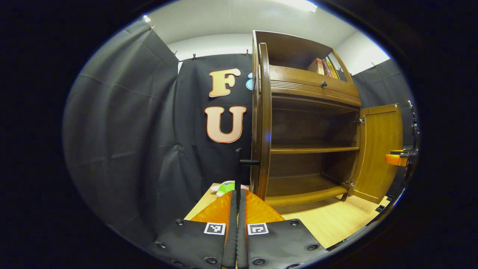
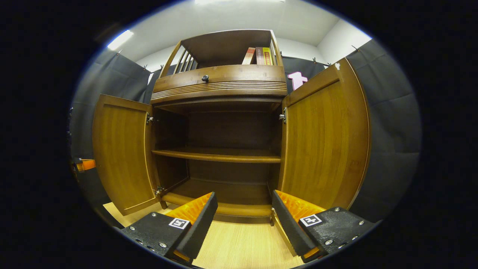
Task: Open the right door of the double-door shoe cabinet with the right hand, and open the left door with the left hand.
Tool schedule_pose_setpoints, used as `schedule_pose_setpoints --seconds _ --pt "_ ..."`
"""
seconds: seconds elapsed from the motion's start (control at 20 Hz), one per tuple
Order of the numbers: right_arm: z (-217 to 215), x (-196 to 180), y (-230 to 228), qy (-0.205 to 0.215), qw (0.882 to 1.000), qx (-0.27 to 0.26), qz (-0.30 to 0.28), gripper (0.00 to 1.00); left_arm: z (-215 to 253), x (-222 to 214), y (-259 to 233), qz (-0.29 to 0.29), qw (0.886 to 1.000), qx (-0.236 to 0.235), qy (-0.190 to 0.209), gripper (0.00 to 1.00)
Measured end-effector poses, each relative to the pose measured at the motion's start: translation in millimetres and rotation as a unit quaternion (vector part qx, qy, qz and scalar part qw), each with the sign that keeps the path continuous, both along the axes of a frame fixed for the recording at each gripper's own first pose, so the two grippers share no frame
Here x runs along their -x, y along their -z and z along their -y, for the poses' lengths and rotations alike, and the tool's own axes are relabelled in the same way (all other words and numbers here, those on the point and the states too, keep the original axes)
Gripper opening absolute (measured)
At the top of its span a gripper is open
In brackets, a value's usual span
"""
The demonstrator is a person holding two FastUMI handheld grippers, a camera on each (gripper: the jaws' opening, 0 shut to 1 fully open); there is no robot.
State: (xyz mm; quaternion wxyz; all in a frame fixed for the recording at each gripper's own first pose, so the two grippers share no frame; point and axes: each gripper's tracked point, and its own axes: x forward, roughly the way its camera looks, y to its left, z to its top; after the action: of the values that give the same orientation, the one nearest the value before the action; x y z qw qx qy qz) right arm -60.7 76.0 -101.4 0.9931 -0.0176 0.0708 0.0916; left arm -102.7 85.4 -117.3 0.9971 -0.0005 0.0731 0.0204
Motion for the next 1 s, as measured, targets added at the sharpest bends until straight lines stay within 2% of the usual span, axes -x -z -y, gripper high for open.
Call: schedule_pose_setpoints --seconds 0.35,0.6,0.65,0.8,0.95,1.0 --pt "9.3 -1.7 -0.9 0.004 1.0 -0.001 0.0 0.92 44.4 16.9 -41.4 0.038 0.999 -0.006 0.026 0.07" --pt "23.2 -0.6 -9.9 0.011 1.0 0.0 0.011 0.92 90.5 6.3 -43.5 0.028 0.998 -0.011 0.06 0.07" --pt "25.3 0.2 -11.0 0.012 1.0 0.0 0.012 0.92 100.1 3.0 -45.0 0.029 0.997 -0.008 0.071 0.12" --pt "36.5 1.9 -14.2 0.018 1.0 0.0 0.014 0.92 115.3 -7.8 -46.7 0.027 0.996 -0.01 0.079 0.08" --pt "49.0 4.8 -20.4 0.026 0.999 -0.001 0.021 0.92 135.2 -18.7 -45.3 0.022 0.996 -0.012 0.091 0.24" --pt "53.3 6.0 -22.1 0.028 0.999 -0.002 0.023 0.92 136.5 -22.1 -45.1 0.021 0.996 -0.013 0.086 0.25"
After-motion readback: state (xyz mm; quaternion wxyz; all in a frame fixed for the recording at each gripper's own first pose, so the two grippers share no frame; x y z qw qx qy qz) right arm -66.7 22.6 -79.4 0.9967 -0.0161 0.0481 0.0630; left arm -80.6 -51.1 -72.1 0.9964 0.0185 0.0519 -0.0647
